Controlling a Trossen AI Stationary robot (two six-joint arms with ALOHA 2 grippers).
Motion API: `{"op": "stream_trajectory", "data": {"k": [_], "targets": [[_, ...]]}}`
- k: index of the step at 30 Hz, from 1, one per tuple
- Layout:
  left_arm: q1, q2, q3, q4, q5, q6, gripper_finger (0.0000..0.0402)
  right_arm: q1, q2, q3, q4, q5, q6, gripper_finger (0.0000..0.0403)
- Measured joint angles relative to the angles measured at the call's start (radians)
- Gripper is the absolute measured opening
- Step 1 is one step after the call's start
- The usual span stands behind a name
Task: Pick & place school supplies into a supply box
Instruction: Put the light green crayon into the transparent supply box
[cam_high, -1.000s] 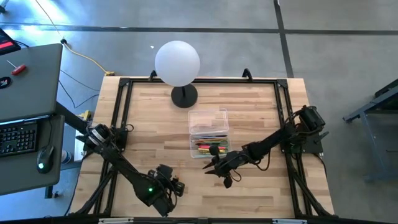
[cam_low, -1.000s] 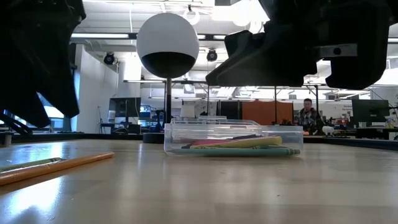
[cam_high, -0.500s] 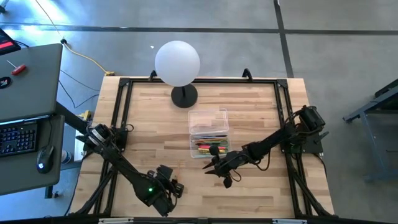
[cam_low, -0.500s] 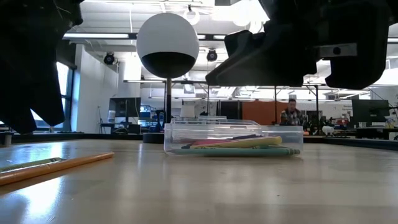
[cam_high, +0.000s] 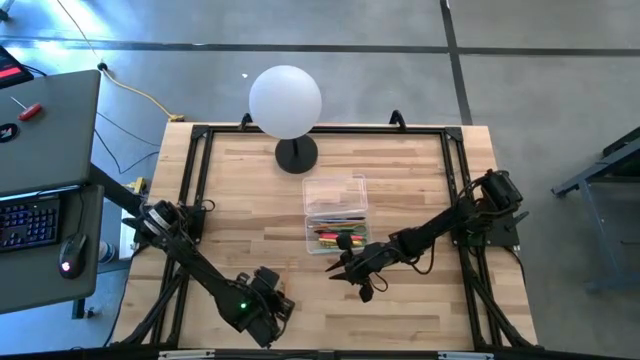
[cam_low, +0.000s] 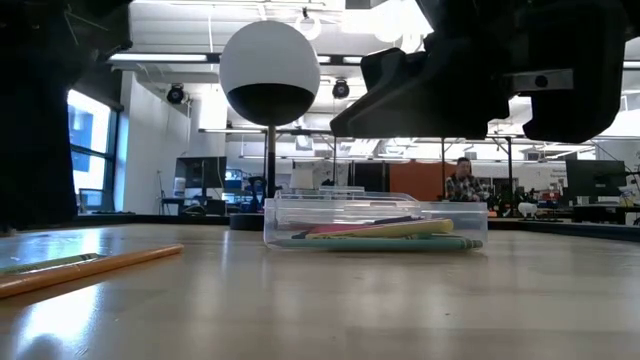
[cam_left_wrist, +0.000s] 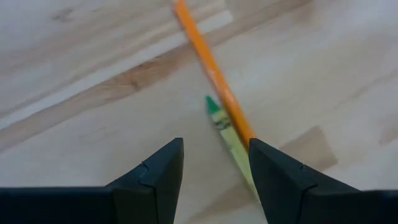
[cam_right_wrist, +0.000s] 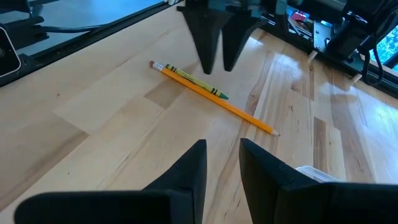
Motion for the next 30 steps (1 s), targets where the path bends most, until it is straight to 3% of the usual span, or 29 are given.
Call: {"op": "stream_trajectory", "data": {"k": [4,11,18,30], "targets": [[0.0,0.012,-0.001,0.014,0.04,0.001,0.0214,0.0,0.0,0.0,0.0,0.0,0.0,0.0074],[-0.014,0.038,0.001,0.062,-0.043,-0.071,0.0214,0.0,0.0,0.0,0.0,0.0,0.0,0.0074],[-0.014,0.094,0.005,0.074,-0.038,-0.088,0.0214,0.0,0.0,0.0,0.0,0.0,0.0,0.0074],[-0.012,0.088,0.005,0.015,0.116,-0.106,0.0213,0.0,0.0,0.0,0.001,0.001,0.0,0.0074]]}}
